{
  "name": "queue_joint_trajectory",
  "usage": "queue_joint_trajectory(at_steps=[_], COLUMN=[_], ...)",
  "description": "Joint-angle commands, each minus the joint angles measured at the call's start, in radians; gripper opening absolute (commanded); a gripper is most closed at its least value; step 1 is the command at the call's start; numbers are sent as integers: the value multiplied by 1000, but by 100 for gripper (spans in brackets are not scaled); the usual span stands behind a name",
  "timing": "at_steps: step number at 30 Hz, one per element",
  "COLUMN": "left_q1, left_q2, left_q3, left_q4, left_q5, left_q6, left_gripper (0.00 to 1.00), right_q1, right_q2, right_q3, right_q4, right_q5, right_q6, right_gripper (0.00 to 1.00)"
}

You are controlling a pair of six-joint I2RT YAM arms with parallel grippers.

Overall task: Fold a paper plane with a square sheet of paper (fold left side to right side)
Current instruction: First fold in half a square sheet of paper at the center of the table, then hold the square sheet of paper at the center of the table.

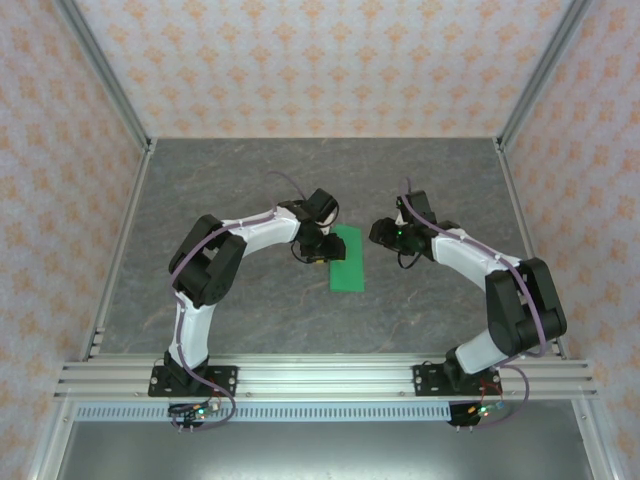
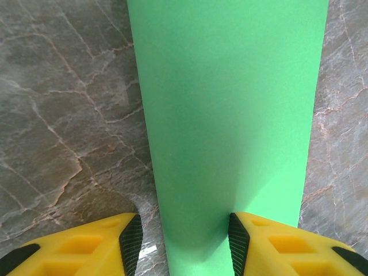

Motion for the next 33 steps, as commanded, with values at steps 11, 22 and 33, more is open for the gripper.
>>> queue_joint_trajectory(at_steps=[11, 22, 33], left_q1=[-22, -22, -22], left_q2=[50, 48, 47], left_q3=[9, 5, 5], left_q4=[-23, -22, -20], left_q5=[-28, -29, -29], left_q6=[10, 10, 11], left_gripper=[48, 48, 48], right_q1=[7, 74, 81], right_q2=[37, 188, 252], right_q3=[8, 53, 62], right_q4=[17, 70, 42], right_q5=[-118, -194, -173], right_q6=[8, 54, 51], right_gripper=[36, 8, 7])
